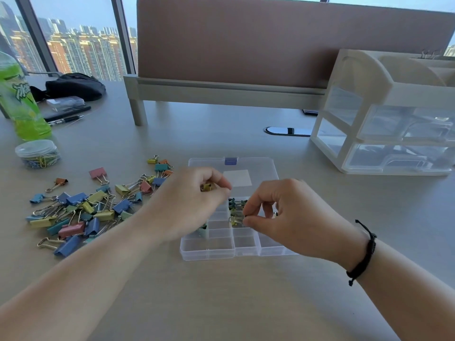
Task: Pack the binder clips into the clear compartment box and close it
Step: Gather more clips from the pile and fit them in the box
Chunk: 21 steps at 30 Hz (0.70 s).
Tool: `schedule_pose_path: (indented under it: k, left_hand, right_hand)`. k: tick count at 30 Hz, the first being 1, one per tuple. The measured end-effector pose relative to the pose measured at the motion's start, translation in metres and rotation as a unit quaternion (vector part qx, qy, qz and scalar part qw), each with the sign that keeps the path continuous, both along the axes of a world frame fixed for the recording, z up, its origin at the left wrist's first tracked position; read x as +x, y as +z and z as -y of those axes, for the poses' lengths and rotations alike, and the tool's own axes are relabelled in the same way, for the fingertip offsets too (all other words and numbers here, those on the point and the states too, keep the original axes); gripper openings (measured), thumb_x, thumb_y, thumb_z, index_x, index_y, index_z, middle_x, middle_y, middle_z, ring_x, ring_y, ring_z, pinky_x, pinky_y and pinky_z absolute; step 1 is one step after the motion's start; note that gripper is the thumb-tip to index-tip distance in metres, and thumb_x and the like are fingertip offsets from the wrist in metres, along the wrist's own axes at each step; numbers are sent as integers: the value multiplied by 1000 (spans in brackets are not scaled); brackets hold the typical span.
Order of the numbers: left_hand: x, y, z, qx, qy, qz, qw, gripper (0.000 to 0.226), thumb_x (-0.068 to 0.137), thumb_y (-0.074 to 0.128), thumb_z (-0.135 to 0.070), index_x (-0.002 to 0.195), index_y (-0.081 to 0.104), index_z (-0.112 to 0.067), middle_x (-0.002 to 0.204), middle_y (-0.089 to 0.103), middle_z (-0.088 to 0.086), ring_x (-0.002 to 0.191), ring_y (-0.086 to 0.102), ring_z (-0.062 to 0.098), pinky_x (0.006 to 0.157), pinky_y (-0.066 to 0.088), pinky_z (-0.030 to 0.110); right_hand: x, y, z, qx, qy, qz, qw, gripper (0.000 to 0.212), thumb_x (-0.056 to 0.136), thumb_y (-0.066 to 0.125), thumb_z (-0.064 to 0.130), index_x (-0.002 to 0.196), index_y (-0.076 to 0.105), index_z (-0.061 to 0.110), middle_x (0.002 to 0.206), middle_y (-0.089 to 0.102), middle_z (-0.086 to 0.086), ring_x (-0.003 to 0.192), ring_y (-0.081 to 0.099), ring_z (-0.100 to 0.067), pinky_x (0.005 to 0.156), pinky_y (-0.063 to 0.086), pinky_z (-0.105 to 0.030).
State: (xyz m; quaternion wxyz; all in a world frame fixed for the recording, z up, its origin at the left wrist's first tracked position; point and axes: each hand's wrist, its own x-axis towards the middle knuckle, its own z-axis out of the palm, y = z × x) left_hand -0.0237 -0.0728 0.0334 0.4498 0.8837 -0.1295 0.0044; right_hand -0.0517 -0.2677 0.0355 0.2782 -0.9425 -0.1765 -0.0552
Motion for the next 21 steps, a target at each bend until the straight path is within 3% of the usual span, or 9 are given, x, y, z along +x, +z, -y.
schedule_pose_path:
  k: [3,6,9,14,17,21]
  left_hand:
    - [-5,-3,0,70,-46,36,996,5,87,68,-37,90,71,-34,64,57,-13,49,47,3,51,41,19]
    - [-7,-6,1,113,-66,46,990,10,84,72,-42,90,73,-35,69,57,-7,47,43,4,49,36,16]
    - [-8,-7,2,136,-59,65,987,4,84,73,-39,83,74,-35,69,60,-6,52,47,3,52,39,17]
    - [-9,-7,3,136,-54,72,987,7,83,73,-40,82,76,-35,67,64,-4,53,49,6,48,38,18]
    - [-10,-7,4,121,-49,78,988,12,83,71,-44,79,77,-33,66,66,-3,57,54,13,48,39,21]
    - [-9,-7,7,119,-35,72,990,10,81,75,-40,78,77,-30,64,63,-1,48,45,6,46,35,17]
  right_hand:
    - [2,-3,-2,-10,-4,10,1000,2,81,75,33,80,73,34,69,58,24,72,52,-1,61,42,-14]
    - [2,-3,-3,5,-11,13,1000,6,78,76,31,74,72,33,63,56,27,68,52,4,61,41,-11]
    - [2,-2,-4,8,-20,16,1000,3,77,75,29,74,73,30,58,54,30,66,51,7,60,41,-9]
    - [1,0,-5,2,-23,16,1000,2,77,74,26,75,74,26,54,55,25,63,52,9,56,40,-8]
    - [1,1,-6,9,-23,7,1000,3,75,74,24,73,73,26,57,53,36,59,53,9,53,40,-9]
    - [1,1,-7,12,-23,3,1000,7,75,74,24,71,72,29,56,53,36,57,52,6,51,40,-11]
